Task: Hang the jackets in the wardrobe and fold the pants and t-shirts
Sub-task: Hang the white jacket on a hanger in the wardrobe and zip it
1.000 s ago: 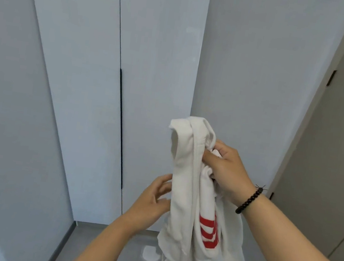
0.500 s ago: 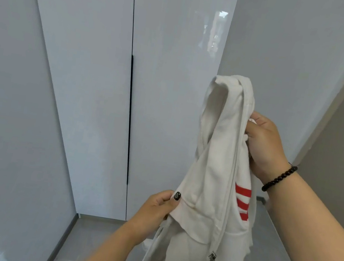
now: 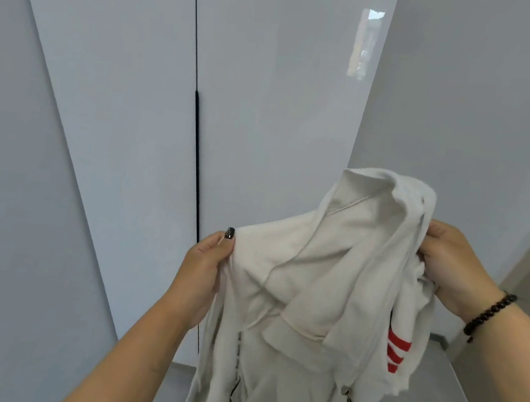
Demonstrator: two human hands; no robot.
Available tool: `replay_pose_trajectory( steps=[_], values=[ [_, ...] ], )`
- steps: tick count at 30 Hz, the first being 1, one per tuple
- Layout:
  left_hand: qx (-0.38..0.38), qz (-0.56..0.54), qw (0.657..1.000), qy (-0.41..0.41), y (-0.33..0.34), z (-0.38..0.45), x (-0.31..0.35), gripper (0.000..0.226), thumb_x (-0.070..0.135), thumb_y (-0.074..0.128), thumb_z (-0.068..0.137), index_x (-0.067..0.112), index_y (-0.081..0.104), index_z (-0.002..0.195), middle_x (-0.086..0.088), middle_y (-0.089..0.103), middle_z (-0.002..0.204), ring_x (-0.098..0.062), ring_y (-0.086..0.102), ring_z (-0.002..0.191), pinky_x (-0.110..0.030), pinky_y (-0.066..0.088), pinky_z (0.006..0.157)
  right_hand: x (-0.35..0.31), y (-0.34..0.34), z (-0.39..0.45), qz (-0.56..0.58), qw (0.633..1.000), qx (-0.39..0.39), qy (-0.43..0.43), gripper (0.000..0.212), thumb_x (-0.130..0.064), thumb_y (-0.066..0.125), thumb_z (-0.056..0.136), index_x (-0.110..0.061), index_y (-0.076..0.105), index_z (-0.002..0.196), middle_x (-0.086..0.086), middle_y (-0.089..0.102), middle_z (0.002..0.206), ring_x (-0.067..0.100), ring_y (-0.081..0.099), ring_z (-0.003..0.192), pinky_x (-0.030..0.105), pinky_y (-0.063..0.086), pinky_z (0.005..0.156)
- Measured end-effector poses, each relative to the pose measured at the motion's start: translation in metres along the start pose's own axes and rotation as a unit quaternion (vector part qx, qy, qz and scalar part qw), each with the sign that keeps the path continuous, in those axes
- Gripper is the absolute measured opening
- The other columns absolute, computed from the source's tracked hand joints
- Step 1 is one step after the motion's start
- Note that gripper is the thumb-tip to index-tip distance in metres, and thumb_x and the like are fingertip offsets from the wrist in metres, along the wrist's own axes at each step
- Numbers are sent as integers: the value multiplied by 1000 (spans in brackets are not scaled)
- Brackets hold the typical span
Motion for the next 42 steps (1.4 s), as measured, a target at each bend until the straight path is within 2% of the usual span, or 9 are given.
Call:
replay_pose_trajectory(
  steps=[9, 12, 16, 21, 24, 29, 34, 37, 42],
  values=[
    [38, 47, 990, 129, -3, 46, 69, 41, 34, 48, 100, -5, 58, 100, -11, 61, 91, -18, 57, 84, -31, 45, 81, 4, 66, 64, -118, 974, -179, -69, 37, -14, 62, 70, -28, 67, 105, 1, 63, 103, 28, 54, 79, 31, 49, 76],
    [33, 102, 976, 187, -7, 51, 96, 39, 33, 47, 100, 20, 50, 63, 9, 42, 62, -6, 39, 57, -18, 34, 56, -7, 108, 69, -136, 942, -294, -80, 70, -39, 67, 58, -44, 49, 126, -20, 51, 128, 3, 52, 112, 29, 42, 101],
    [-23, 202, 949, 240, -3, 57, 115, 30, 30, 49, 97, 22, 55, 69, 18, 47, 58, 1, 43, 54, -9, 35, 53, -25, 183, 67, -145, 920, -335, -145, 96, -58, 78, 56, -42, 34, 139, -26, 46, 136, -9, 38, 129, 21, 32, 107],
    [-28, 155, 956, 247, -44, 83, 129, 31, 33, 48, 97, 20, 54, 69, 13, 48, 61, -3, 44, 58, -13, 39, 56, -23, 262, 76, -88, 935, -300, -165, 45, -42, 74, 77, -27, 59, 118, -11, 67, 112, 8, 62, 105, 35, 51, 95],
    [-51, 154, 961, 223, -73, 101, 130, 30, 33, 49, 95, 23, 56, 68, 13, 50, 62, -4, 47, 60, -13, 40, 58, -30, 294, 84, -3, 950, -278, -144, 10, -16, 64, 90, -25, 67, 92, -17, 69, 87, 3, 63, 85, 20, 50, 80],
    [21, 141, 977, 159, -148, 131, 106, 30, 34, 51, 97, 9, 64, 91, 2, 65, 78, -7, 58, 71, -21, 48, 66, -57, 333, 112, 42, 972, -189, -137, 13, -4, 52, 88, 1, 61, 81, 3, 57, 75, 13, 50, 71, 28, 40, 66],
    [6, 128, 989, 80, -206, 142, 52, 26, 47, 62, 88, 25, 62, 101, -2, 68, 89, -20, 59, 80, -33, 48, 73, -66, 390, 124, -5, 972, -194, -133, 18, -9, 53, 92, 6, 60, 82, 6, 55, 74, 13, 47, 70, 28, 38, 65],
    [38, 159, 984, 75, -233, 146, 39, 59, 51, 75, 68, 35, 46, 118, 15, 58, 114, -3, 60, 98, -15, 49, 76, -72, 410, 130, 14, 978, -167, -123, 25, -19, 53, 84, 5, 60, 82, 8, 55, 76, 15, 48, 72, 31, 39, 67],
    [98, 263, 957, 74, -262, 150, 0, 106, 58, 84, 56, 50, 13, 135, 13, 28, 140, -9, 42, 125, -34, 45, 102, -103, 414, 147, 86, 985, -103, -111, 22, -23, 56, 81, -4, 67, 83, 16, 68, 84, 27, 61, 79, 42, 50, 74]
  ],
)
Point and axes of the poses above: each hand's wrist, its own z-axis towards the middle knuckle, its own y-axis out of the palm, x = y × z, the point moved 6 cm from there along z, towards the middle knuckle
